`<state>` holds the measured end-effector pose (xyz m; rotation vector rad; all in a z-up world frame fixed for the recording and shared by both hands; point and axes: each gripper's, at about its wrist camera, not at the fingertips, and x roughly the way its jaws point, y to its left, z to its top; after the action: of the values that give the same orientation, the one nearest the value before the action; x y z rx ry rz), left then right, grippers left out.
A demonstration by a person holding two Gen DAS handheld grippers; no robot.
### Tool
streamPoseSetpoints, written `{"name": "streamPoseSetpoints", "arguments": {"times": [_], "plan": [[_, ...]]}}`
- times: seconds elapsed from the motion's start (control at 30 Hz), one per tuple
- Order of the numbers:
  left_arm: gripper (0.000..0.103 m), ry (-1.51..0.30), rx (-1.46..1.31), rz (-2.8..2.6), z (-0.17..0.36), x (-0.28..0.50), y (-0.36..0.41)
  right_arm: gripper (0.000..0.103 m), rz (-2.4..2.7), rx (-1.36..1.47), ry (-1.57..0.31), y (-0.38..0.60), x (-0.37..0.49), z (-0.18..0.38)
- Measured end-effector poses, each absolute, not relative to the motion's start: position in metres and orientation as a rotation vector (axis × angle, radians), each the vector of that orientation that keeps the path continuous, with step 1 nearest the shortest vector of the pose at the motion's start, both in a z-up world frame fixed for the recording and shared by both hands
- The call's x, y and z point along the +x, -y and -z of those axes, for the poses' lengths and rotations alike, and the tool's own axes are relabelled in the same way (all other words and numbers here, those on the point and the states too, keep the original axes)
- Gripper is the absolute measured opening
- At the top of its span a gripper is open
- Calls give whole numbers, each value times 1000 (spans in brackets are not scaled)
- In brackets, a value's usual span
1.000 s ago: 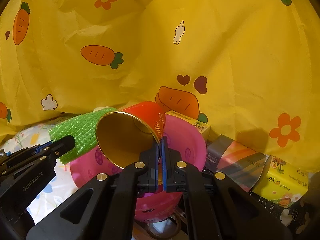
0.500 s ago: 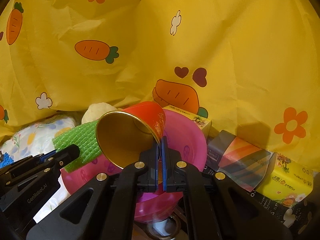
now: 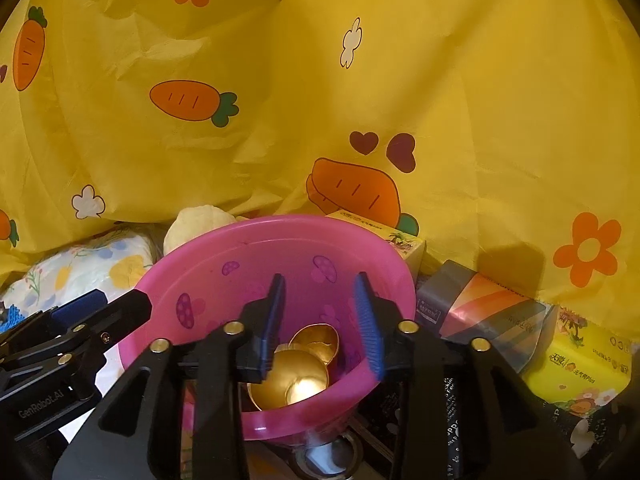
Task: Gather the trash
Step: 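Open both tools to drop the sleeve and cup into the bucket, then move both open tools back toward the white paper cups and wrappers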
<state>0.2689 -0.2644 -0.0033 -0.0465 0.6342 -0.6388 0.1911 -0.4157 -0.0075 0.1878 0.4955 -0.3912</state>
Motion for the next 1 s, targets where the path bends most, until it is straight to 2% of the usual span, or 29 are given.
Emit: {"name": "streamPoseSetpoints", "arguments": {"times": [0.1, 0.23, 0.37, 0.47, 0.57, 1.0], "plan": [[84, -612, -50, 599, 0, 263, 253, 46, 397, 189, -484, 415, 186, 4], [92, -585, -47, 541, -4, 253, 236, 61, 406, 182, -461, 408, 176, 0], [95, -552, -31, 491, -7, 237, 220, 75, 399, 168, -440, 396, 164, -4], [96, -533, -12, 456, -9, 225, 210, 80, 388, 156, -434, 385, 153, -5], [96, -521, 0, 417, -10, 212, 196, 83, 375, 154, -426, 373, 141, -6], [97, -501, -27, 226, -8, 164, 117, 85, 307, 132, -394, 319, 97, -7]]}}
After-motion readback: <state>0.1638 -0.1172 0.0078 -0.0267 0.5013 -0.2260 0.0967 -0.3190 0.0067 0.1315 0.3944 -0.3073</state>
